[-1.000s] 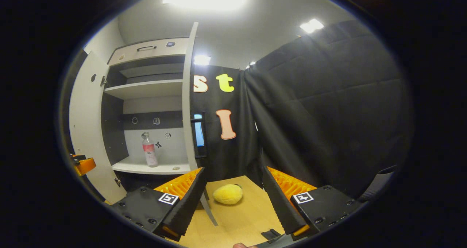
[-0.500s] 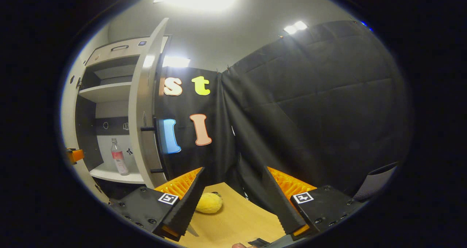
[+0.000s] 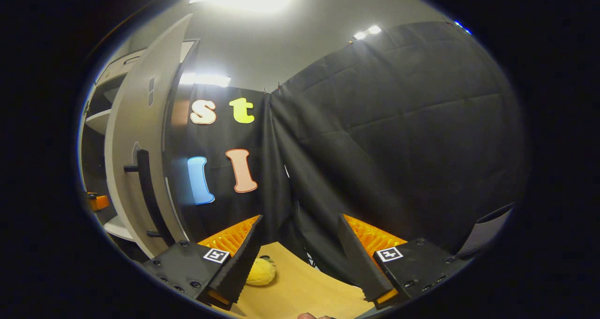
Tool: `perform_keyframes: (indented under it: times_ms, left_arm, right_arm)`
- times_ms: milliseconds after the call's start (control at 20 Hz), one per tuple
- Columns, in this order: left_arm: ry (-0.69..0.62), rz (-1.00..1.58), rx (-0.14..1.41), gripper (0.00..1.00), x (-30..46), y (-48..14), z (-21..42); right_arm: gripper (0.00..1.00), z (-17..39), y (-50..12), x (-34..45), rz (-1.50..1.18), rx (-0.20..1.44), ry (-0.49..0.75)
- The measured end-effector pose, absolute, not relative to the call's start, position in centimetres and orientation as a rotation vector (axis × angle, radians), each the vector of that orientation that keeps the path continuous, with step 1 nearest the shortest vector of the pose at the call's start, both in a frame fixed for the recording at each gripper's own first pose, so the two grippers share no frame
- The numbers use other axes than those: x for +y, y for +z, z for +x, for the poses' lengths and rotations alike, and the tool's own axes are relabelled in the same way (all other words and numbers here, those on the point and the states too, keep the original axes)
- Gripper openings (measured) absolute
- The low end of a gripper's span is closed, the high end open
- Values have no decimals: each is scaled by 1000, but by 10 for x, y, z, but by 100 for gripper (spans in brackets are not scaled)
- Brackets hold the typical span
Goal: Grasp the bottle in the cabinet with the left hand and place it on the coaster, then close the right door with the right hand and the left door with the left hand.
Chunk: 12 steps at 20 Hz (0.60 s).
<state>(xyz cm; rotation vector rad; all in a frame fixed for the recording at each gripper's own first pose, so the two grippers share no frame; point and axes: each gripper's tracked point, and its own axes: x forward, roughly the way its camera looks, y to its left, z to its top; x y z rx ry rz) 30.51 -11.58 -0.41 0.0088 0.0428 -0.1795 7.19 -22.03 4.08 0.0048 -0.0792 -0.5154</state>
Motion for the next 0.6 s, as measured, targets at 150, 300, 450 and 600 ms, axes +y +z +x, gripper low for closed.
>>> perform_keyframes:
  times_ms: [150, 300, 450, 600]
  left_arm:
    - [-172, -48, 70, 94, -120, -15, 337]
    - [-168, -50, 89, 87, -123, -22, 362]
    - [-154, -14, 86, 87, -127, -28, 385]
    - [-149, 7, 92, 87, -131, -34, 401]
  right_arm:
    - [97, 83, 32, -232, 12, -65, -525]
    - [98, 94, 26, -245, 11, -55, -541]
    - [98, 108, 24, -254, 8, -50, -546]
    - [93, 120, 21, -262, -3, -46, -547]
